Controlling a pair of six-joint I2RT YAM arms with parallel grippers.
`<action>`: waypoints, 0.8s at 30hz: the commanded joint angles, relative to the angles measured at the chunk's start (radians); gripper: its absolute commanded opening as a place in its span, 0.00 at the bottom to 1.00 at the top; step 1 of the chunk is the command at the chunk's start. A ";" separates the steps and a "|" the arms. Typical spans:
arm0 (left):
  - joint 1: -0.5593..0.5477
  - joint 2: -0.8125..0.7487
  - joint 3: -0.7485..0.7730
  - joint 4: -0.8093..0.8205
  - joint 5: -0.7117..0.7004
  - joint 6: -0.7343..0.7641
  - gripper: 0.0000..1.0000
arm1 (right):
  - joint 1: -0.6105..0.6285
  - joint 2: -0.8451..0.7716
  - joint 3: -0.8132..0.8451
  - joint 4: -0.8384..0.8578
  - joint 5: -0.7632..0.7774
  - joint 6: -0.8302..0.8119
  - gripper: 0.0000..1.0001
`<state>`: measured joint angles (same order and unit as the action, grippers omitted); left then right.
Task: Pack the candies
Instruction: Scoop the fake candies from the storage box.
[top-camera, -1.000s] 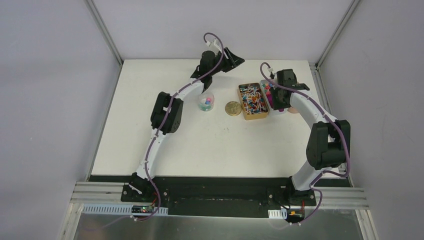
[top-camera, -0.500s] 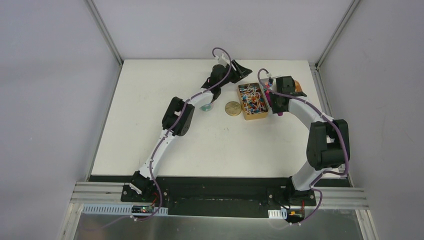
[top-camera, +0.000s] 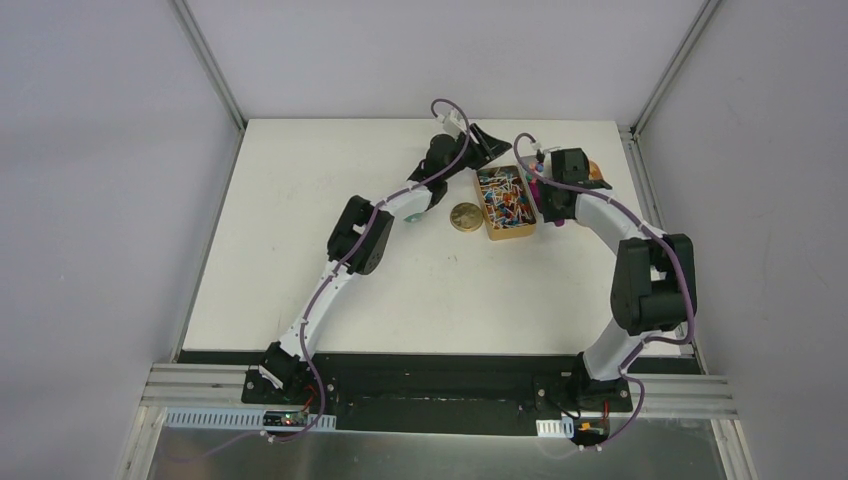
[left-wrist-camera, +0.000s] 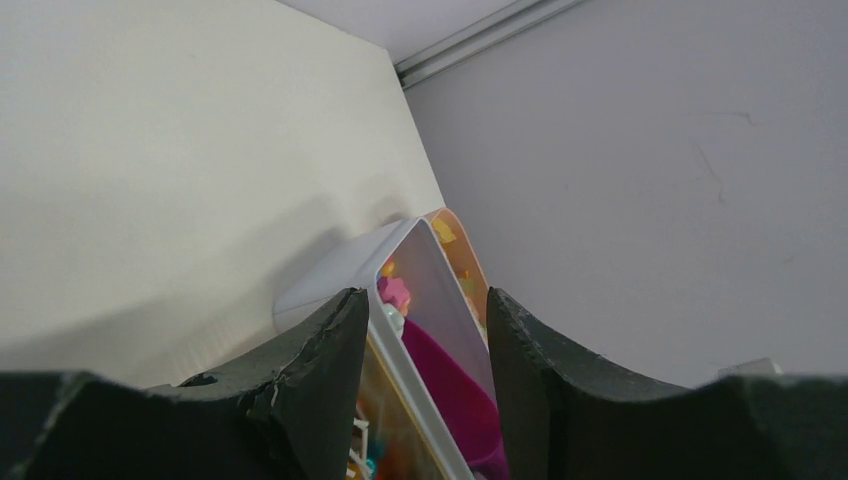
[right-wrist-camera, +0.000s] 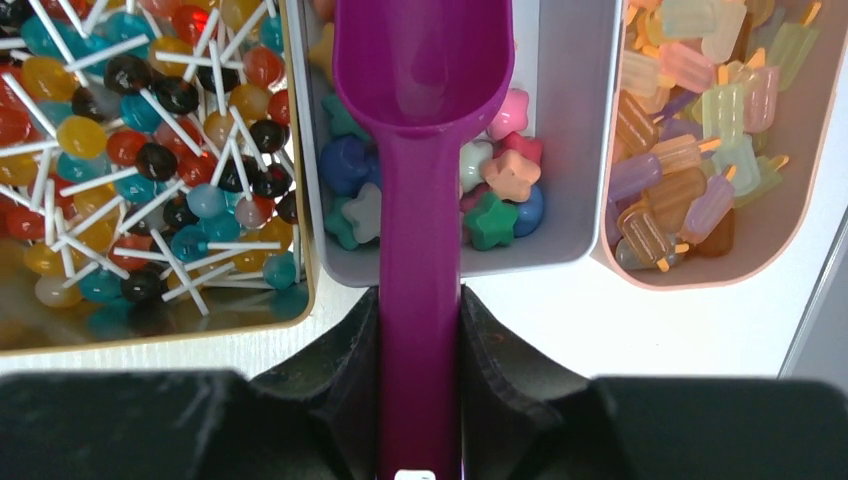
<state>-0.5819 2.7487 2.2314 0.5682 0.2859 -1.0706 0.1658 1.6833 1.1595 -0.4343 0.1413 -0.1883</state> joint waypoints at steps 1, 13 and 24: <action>0.003 -0.069 -0.035 0.056 -0.007 0.013 0.48 | 0.005 0.029 0.076 -0.011 -0.016 0.019 0.00; 0.002 -0.129 -0.115 0.087 0.007 0.042 0.47 | 0.005 0.007 -0.064 0.138 -0.015 0.018 0.00; 0.004 -0.143 -0.134 0.091 0.010 0.050 0.48 | 0.004 -0.034 -0.136 0.240 -0.022 0.009 0.00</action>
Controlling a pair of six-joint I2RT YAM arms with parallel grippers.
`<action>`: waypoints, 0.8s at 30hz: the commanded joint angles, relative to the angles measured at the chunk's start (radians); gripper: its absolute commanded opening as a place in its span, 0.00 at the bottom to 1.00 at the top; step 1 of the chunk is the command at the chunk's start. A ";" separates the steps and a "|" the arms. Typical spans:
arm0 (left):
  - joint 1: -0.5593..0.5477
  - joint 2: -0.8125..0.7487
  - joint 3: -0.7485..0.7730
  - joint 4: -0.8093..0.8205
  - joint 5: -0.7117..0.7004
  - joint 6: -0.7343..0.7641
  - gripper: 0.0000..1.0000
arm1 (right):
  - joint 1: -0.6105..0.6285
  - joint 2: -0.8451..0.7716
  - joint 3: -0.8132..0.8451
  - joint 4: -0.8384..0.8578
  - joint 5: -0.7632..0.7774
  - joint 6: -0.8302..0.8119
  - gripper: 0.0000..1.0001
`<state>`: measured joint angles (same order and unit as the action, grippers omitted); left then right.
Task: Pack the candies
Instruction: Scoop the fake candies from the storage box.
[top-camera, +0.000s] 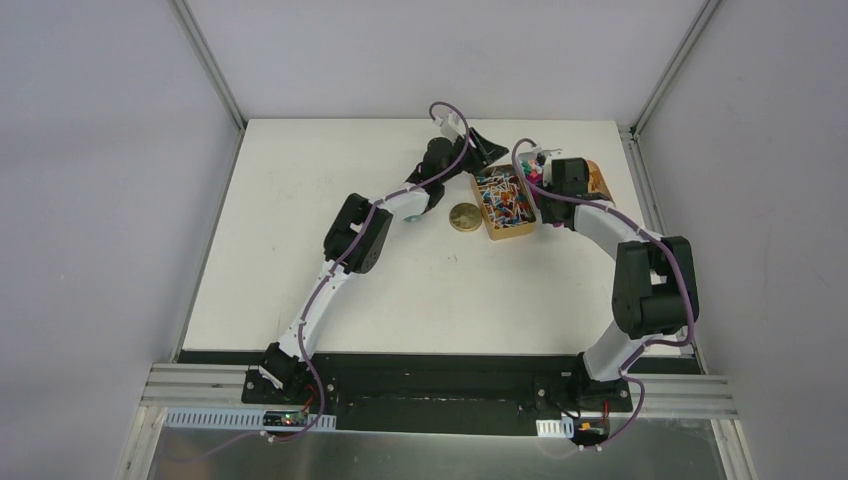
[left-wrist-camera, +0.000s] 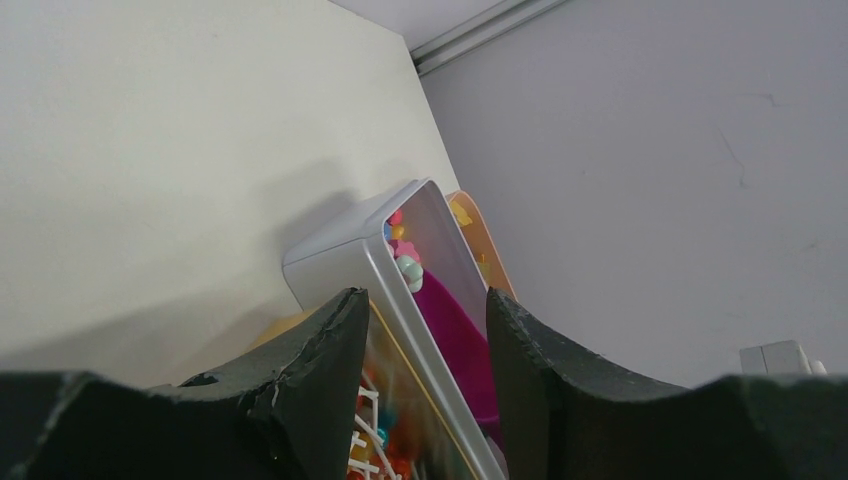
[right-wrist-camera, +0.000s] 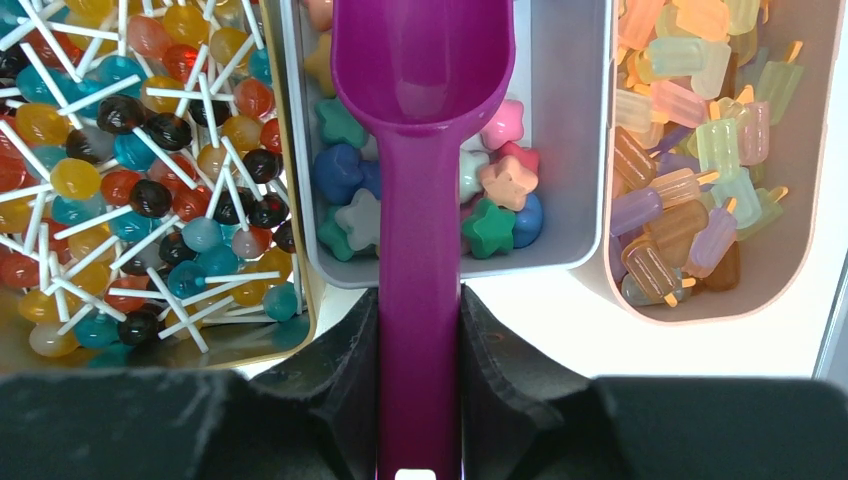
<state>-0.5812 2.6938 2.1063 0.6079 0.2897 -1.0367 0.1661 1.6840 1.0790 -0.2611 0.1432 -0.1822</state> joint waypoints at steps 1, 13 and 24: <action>0.003 -0.089 -0.009 0.052 0.007 0.017 0.48 | 0.003 -0.034 -0.068 0.080 -0.023 0.001 0.00; 0.003 -0.112 -0.022 0.048 0.012 0.035 0.48 | 0.004 -0.073 -0.167 0.197 -0.035 0.017 0.00; 0.003 -0.136 -0.032 0.030 0.020 0.067 0.48 | -0.005 -0.156 -0.281 0.316 0.004 0.046 0.00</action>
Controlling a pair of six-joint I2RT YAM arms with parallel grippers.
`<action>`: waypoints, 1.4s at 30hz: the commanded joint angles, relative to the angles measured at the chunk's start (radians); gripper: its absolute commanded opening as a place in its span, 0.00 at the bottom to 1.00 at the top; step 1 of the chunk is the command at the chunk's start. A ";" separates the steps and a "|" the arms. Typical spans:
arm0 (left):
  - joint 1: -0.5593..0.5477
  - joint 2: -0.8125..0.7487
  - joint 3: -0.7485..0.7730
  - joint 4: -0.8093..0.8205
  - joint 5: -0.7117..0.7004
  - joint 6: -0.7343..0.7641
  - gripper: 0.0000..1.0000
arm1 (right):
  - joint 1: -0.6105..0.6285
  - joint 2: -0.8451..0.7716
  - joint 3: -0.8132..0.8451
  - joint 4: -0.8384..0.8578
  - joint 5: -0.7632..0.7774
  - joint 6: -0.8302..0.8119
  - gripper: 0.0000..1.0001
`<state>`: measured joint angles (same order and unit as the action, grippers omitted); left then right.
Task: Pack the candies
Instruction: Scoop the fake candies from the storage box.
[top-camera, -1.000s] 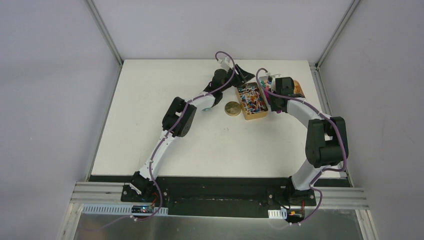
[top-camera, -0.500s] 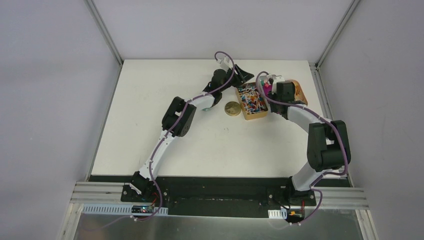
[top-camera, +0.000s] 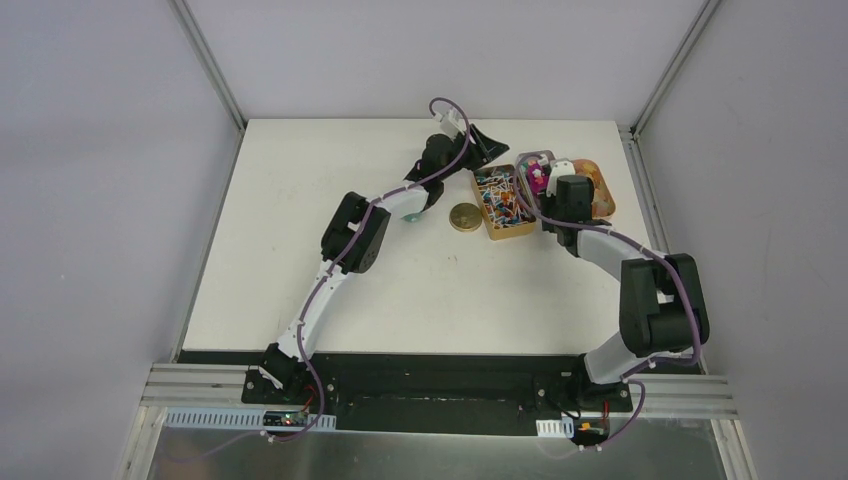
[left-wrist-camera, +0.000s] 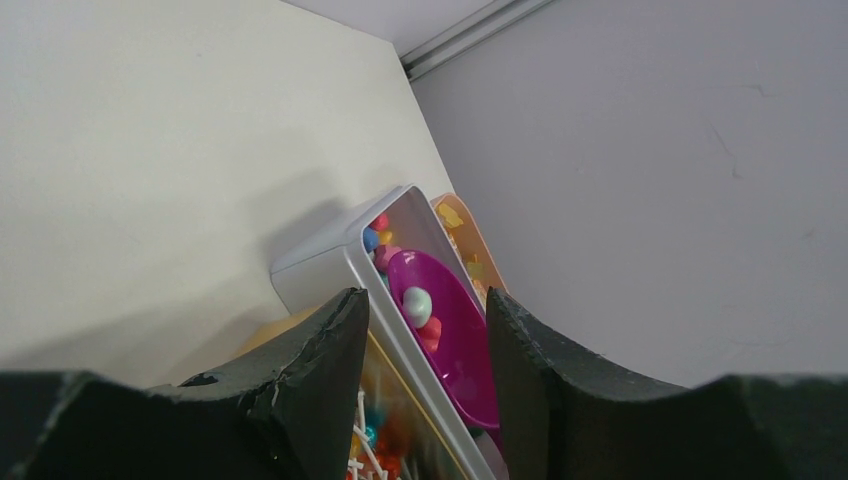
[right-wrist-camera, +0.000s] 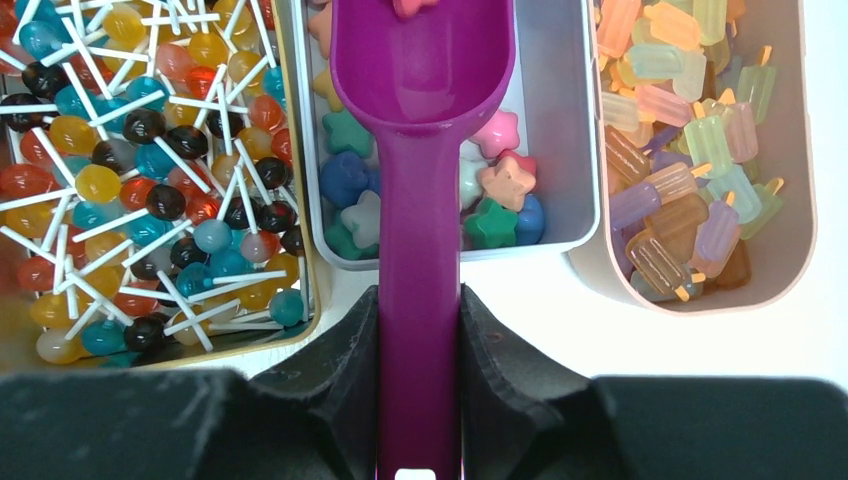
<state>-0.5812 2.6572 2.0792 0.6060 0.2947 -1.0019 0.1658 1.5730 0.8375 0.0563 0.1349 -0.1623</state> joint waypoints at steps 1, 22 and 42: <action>0.003 -0.099 -0.004 0.031 0.016 0.032 0.48 | -0.005 -0.055 -0.046 0.003 0.015 0.030 0.00; 0.066 -0.370 -0.187 -0.162 0.059 0.160 0.55 | -0.023 -0.237 -0.059 0.058 0.003 0.032 0.00; 0.309 -1.126 -0.570 -0.958 -0.218 0.611 0.99 | 0.084 -0.340 0.211 -0.249 -0.055 -0.071 0.00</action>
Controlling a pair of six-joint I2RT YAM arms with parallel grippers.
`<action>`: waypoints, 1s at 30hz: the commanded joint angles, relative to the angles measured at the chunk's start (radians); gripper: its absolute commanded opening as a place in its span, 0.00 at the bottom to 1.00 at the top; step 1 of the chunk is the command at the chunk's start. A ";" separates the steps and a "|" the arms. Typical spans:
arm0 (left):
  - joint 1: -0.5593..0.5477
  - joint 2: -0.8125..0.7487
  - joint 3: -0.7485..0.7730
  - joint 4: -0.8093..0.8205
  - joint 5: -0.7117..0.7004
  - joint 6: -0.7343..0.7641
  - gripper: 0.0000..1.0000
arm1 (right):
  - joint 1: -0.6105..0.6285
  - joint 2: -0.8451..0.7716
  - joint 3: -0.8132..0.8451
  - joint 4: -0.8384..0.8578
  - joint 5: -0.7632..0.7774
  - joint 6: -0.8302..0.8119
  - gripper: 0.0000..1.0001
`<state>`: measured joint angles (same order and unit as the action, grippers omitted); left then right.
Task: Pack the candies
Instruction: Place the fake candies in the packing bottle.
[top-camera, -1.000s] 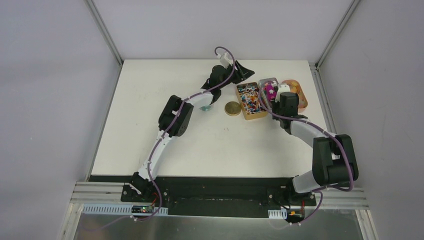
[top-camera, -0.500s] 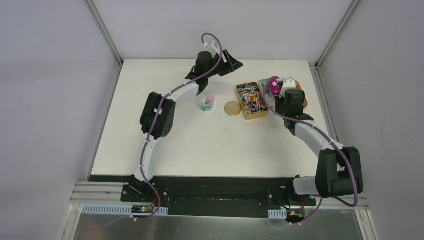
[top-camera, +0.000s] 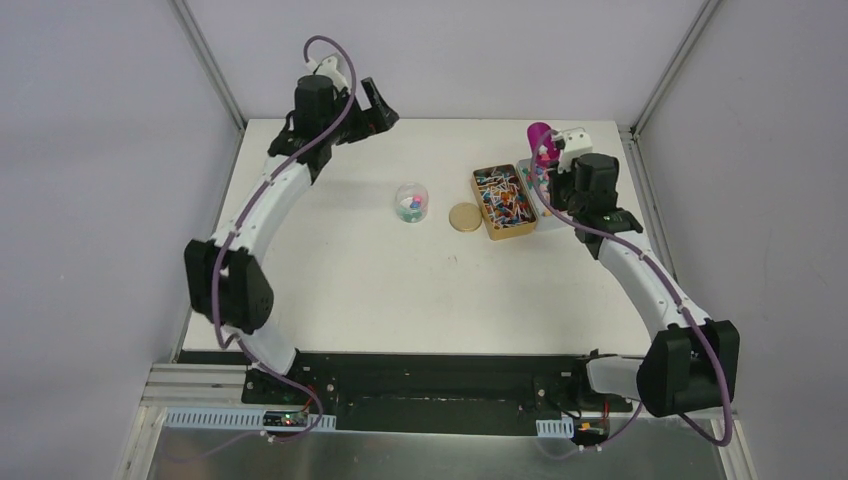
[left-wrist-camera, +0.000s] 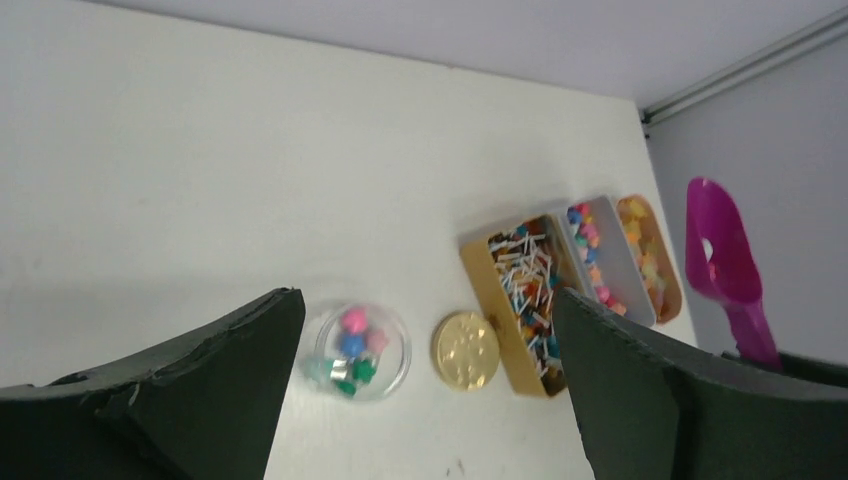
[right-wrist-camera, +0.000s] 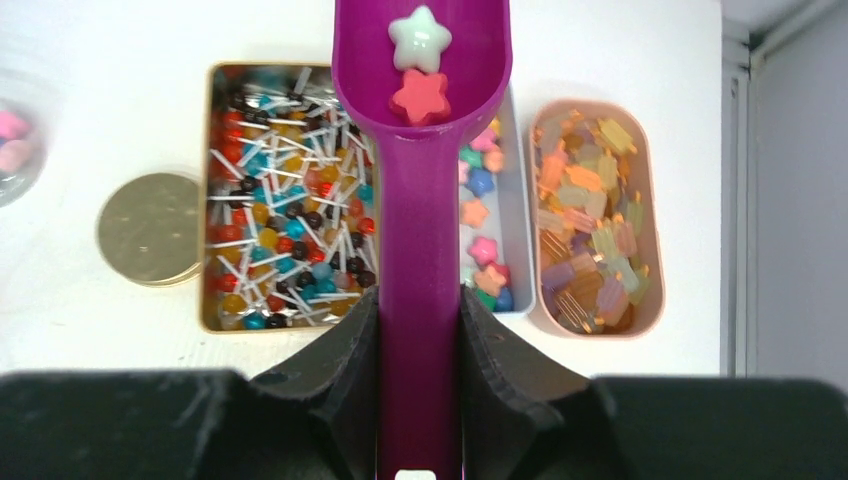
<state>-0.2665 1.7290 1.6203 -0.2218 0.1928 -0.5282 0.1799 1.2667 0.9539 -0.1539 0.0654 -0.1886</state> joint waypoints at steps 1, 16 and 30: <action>-0.004 -0.246 -0.159 -0.130 -0.134 0.148 0.99 | 0.092 -0.031 0.109 -0.048 0.036 -0.057 0.00; -0.002 -0.724 -0.651 -0.094 -0.263 0.225 0.99 | 0.442 0.129 0.282 -0.121 0.339 -0.337 0.00; -0.004 -0.912 -0.699 -0.086 -0.462 0.247 0.99 | 0.642 0.375 0.401 -0.100 0.582 -0.615 0.00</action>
<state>-0.2684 0.8246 0.9283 -0.3325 -0.1940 -0.2958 0.7826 1.6184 1.2964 -0.3183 0.5323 -0.6773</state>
